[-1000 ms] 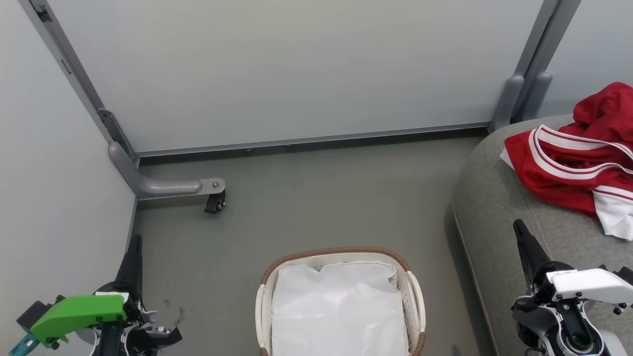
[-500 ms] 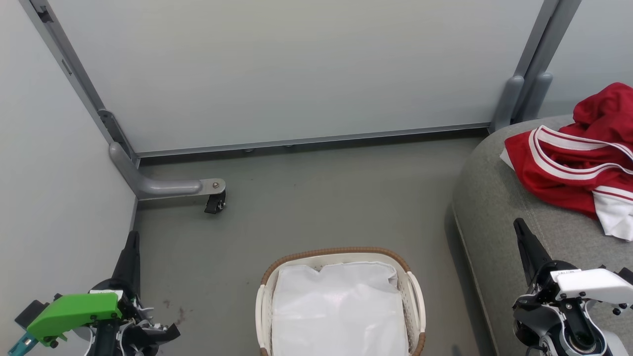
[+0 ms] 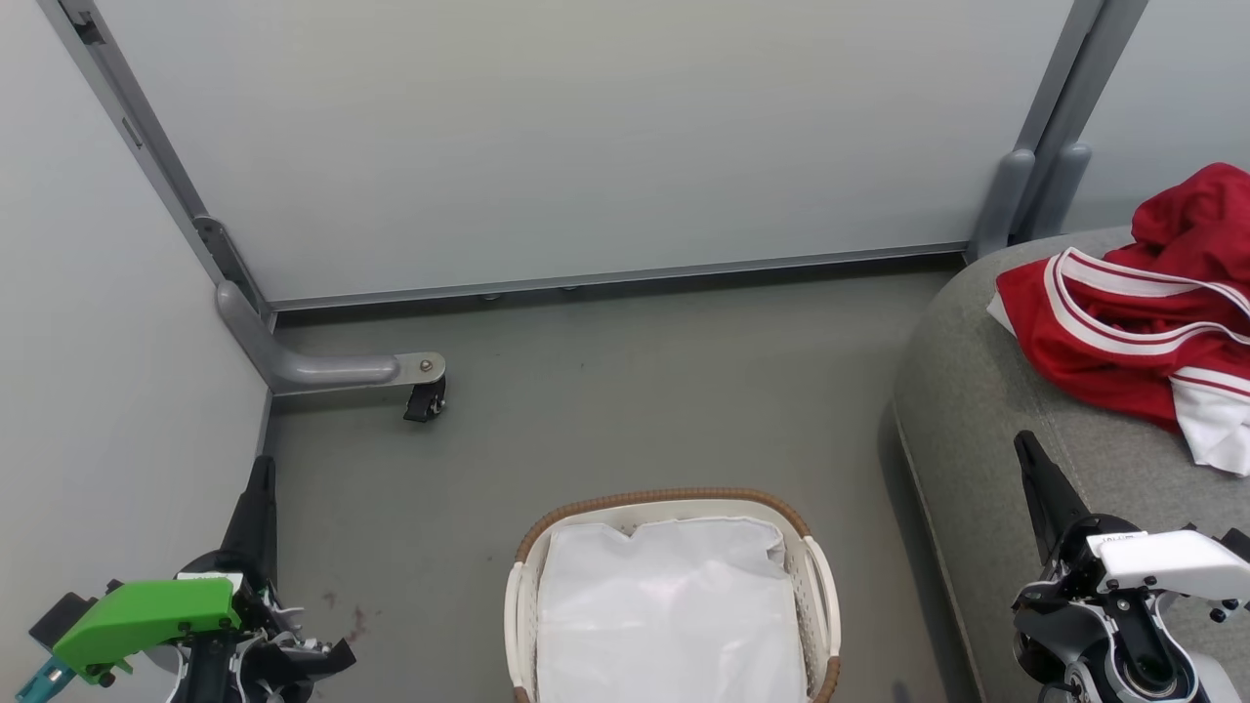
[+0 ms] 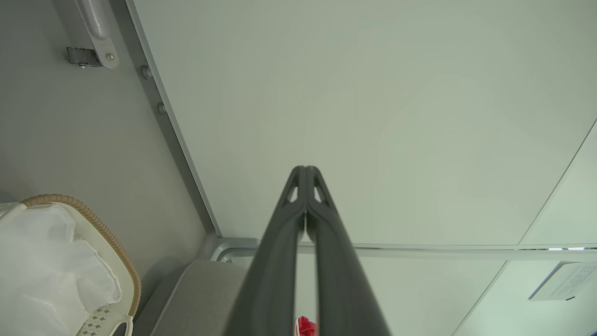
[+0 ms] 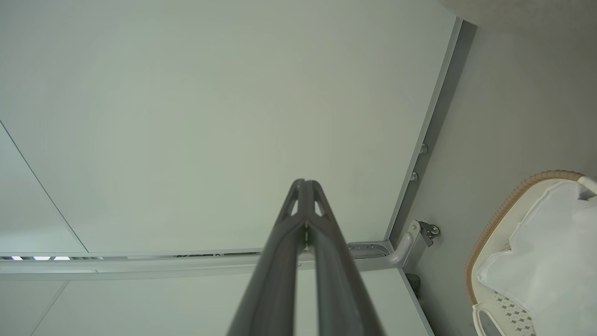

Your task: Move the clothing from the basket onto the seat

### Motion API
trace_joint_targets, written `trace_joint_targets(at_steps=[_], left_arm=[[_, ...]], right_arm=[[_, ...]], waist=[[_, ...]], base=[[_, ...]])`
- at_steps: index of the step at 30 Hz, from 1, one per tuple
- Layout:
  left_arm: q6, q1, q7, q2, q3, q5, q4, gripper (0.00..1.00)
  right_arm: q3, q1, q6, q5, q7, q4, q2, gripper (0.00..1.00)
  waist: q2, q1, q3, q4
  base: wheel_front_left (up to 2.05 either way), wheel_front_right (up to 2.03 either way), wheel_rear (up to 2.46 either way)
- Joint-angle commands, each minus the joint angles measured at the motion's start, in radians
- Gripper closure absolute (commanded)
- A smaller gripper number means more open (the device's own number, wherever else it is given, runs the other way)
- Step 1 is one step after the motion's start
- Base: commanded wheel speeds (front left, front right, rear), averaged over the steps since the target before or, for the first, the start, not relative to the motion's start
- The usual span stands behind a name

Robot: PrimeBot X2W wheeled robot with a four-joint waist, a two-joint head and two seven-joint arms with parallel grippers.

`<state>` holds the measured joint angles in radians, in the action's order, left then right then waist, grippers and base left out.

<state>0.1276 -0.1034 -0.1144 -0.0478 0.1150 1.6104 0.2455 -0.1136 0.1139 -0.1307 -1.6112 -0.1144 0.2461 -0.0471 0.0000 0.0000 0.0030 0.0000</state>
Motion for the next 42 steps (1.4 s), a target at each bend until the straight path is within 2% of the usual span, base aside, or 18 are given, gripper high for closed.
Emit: trace_joint_targets(at_steps=[1,42], left_arm=[[0.006,-0.01,-0.004,-0.005,0.003,0.003,-0.002,1.0],[0.006,-0.01,-0.004,-0.005,0.003,0.003,-0.002,1.0]], right_arm=[[-0.002,-0.011,0.0,-0.003,-0.003,-0.004,-0.006,1.0],[-0.002,-0.011,0.0,-0.003,-0.003,-0.004,-0.006,1.0]], waist=[[0.0,0.0,0.0,0.0],[0.0,0.0,0.0,0.0]], base=[[0.0,0.0,0.0],[0.0,0.0,0.0]])
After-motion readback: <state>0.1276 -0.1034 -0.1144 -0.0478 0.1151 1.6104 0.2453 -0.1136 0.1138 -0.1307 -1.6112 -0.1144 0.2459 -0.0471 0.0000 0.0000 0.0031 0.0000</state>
